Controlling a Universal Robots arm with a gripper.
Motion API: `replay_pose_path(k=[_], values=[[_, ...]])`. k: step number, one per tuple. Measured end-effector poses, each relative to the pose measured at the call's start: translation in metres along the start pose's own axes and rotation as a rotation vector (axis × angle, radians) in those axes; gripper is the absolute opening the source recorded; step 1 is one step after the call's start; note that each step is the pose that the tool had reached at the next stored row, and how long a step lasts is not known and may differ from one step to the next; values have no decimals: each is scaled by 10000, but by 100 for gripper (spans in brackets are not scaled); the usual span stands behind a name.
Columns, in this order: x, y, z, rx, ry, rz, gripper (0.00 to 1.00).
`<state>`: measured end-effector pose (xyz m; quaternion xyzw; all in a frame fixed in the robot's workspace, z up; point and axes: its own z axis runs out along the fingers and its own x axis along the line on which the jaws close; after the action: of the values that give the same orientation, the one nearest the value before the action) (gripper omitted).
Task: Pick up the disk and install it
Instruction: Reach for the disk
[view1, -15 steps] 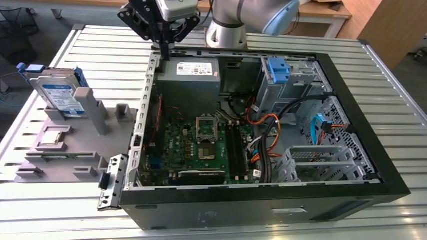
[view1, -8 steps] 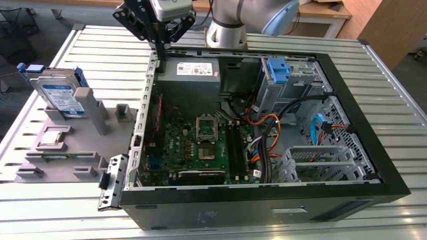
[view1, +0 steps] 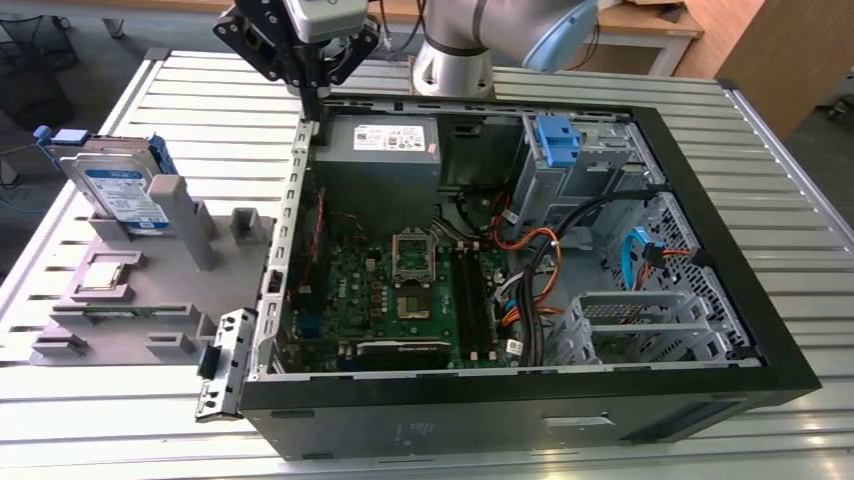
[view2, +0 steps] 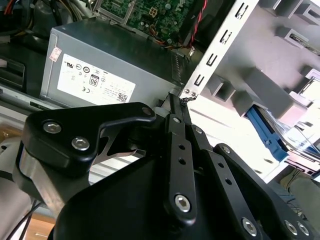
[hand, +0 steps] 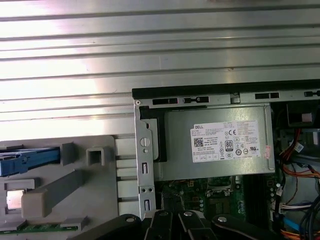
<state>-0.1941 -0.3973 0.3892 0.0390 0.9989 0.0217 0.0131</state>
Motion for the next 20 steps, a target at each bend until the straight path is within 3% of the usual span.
replay_pose_path(k=[20], values=[[209, -9, 5, 0, -3, 40, 11]])
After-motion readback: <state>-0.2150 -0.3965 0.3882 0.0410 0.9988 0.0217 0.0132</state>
